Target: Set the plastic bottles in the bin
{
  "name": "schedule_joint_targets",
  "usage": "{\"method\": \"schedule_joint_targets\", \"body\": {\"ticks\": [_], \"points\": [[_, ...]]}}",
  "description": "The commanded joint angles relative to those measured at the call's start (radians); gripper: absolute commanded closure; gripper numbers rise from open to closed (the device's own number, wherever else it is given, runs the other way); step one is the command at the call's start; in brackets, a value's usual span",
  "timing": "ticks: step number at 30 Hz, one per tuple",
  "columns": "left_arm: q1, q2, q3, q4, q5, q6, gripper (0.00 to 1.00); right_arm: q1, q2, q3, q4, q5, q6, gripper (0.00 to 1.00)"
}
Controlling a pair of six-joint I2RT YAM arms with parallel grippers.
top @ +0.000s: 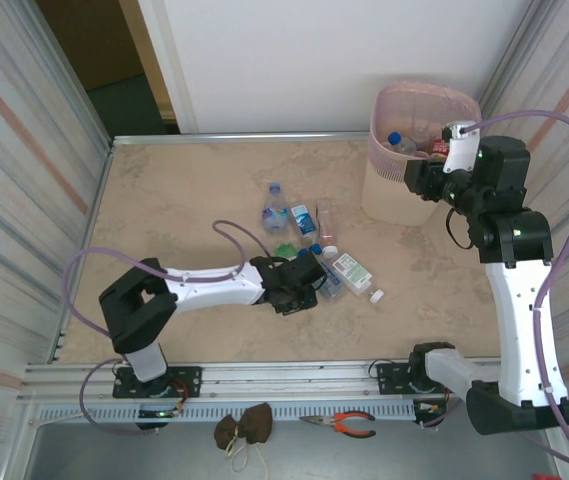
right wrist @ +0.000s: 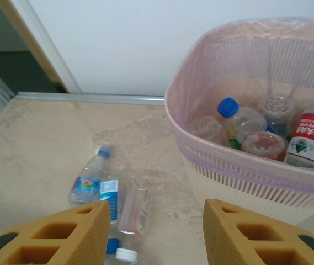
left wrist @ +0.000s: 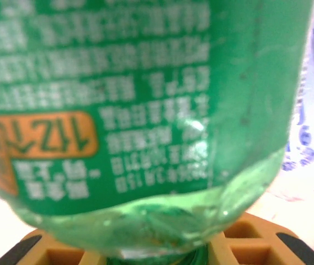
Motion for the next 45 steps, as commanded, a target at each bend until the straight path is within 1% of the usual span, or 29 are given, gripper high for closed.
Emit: {"method": "schedule_joint_targets", "body": {"ticks": [1,5,8,11,14,16,19,23,27,30,34,36,40,42,43,45], "points": [[-0.010,-0.082,-0.032,-0.024,-0.072,0.063,0.78,-0.018,-0.022,-0.016,0.023,-0.078,0.042,0.53],[-0.012,-0.147,-0.049,0.003,-0.114,0.160,0.78,-0.027,-0.032,-0.052,0.055,-0.147,0.084,0.54],[-0.007,-0.198,-0.065,0.064,-0.130,0.281,0.78,-0.028,-0.049,-0.090,0.096,-0.214,0.118,0.54],[0.006,-0.249,-0.076,0.130,-0.124,0.389,0.78,-0.025,-0.069,-0.146,0.177,-0.301,0.178,0.53],[0.020,-0.302,-0.097,0.218,-0.107,0.522,0.79,-0.015,-0.126,-0.212,0.283,-0.371,0.249,0.53],[0.036,-0.334,-0.105,0.272,-0.077,0.615,0.79,-0.001,-0.149,-0.249,0.346,-0.403,0.286,0.53],[0.059,-0.378,-0.123,0.359,-0.021,0.732,0.80,0.032,-0.171,-0.275,0.409,-0.444,0.300,0.51],[0.096,-0.429,-0.146,0.462,0.094,0.870,0.80,0.103,-0.190,-0.280,0.462,-0.461,0.329,0.48],[0.113,-0.459,-0.123,0.475,0.203,1.020,0.80,0.187,-0.201,-0.272,0.505,-0.464,0.332,0.44],[0.113,-0.478,-0.091,0.460,0.287,1.113,0.81,0.231,-0.197,-0.256,0.521,-0.480,0.318,0.39],[0.114,-0.502,-0.076,0.474,0.376,1.187,0.82,0.271,-0.193,-0.234,0.529,-0.462,0.311,0.34],[0.113,-0.511,-0.073,0.486,0.402,1.210,0.84,0.288,-0.189,-0.216,0.521,-0.457,0.299,0.29],[0.114,-0.509,-0.061,0.489,0.417,1.236,0.86,0.304,-0.182,-0.191,0.492,-0.419,0.289,0.20],[0.114,-0.506,-0.059,0.496,0.418,1.243,0.86,0.308,-0.173,-0.187,0.490,-0.424,0.289,0.14],[0.113,-0.503,-0.057,0.504,0.416,1.245,0.86,0.309,-0.167,-0.186,0.483,-0.431,0.289,0.12],[0.114,-0.492,-0.046,0.504,0.418,1.250,0.86,0.312,-0.147,-0.174,0.454,-0.437,0.288,0.11]]}}
